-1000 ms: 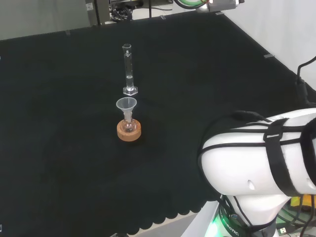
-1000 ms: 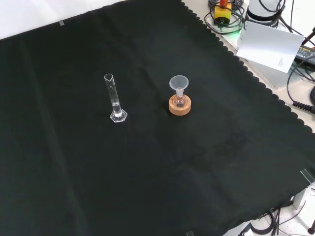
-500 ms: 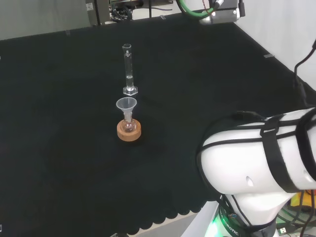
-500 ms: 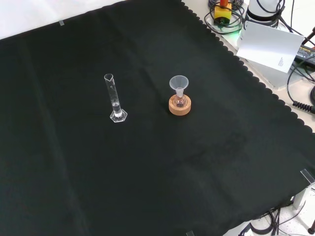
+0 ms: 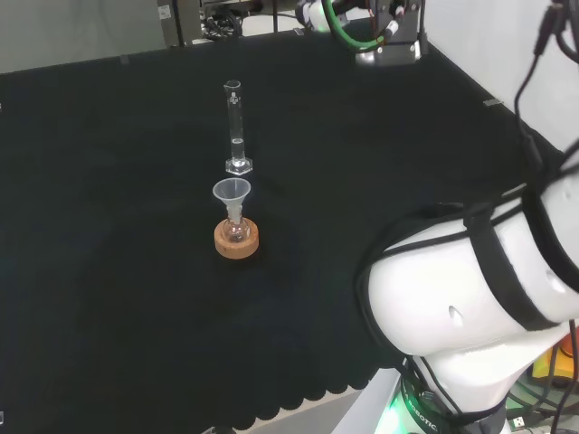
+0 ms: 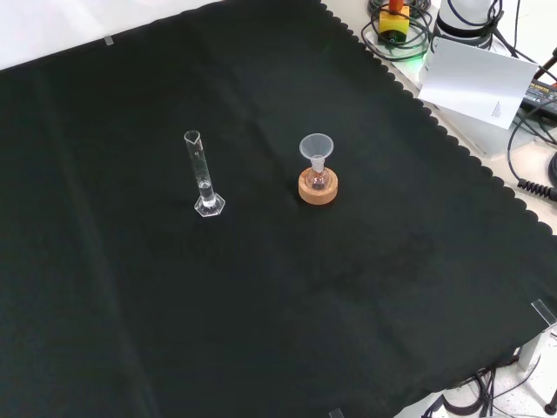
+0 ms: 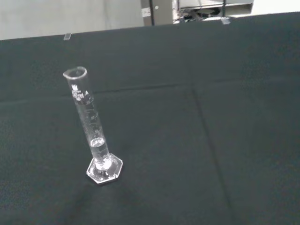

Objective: Pick up the graduated cylinder.

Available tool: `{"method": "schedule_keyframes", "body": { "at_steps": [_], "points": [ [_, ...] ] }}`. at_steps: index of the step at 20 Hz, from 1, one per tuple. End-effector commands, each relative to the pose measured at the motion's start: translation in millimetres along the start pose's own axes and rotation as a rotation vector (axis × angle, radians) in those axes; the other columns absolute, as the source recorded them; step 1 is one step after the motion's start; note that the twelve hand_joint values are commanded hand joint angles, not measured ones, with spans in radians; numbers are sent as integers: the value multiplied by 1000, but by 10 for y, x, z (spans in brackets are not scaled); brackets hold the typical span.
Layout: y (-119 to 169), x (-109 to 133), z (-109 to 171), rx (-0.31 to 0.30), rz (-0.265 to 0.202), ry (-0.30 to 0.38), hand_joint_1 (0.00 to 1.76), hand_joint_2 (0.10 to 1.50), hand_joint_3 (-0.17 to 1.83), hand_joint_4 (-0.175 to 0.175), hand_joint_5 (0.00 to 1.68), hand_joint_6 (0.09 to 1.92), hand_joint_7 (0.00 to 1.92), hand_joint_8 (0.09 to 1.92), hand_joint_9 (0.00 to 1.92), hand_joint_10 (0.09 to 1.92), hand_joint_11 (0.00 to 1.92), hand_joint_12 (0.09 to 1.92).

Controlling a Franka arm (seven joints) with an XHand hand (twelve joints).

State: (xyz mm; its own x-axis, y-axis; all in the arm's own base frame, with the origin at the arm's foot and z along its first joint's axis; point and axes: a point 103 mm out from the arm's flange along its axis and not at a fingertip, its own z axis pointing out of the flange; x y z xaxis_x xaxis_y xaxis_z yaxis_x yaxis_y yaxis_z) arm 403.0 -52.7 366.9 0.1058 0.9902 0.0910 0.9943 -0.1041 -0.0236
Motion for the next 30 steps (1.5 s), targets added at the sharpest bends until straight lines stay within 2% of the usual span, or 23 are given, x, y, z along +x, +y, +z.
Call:
{"method": "schedule_keyframes", "body": {
  "at_steps": [1,7,14,21,27,30],
  "points": [
    [824,-151,862,-6,-64,123,422,1092,268,-52,333,87,125,586,319,685,152,1361],
    [1050,-61,1331,40,-104,147,448,1066,271,-54,342,87,144,605,342,683,163,1358],
    [1203,55,1677,65,-160,214,471,1021,292,-55,330,87,129,623,352,669,182,1351],
    [1323,105,1915,94,-189,266,527,971,290,-56,301,87,123,629,356,667,193,1352],
    [1383,74,2055,47,-219,370,667,894,308,-62,312,87,176,660,427,663,226,1347],
    [1423,67,2115,63,-245,405,730,858,315,-66,329,87,186,667,442,658,238,1348]
  ]
}}
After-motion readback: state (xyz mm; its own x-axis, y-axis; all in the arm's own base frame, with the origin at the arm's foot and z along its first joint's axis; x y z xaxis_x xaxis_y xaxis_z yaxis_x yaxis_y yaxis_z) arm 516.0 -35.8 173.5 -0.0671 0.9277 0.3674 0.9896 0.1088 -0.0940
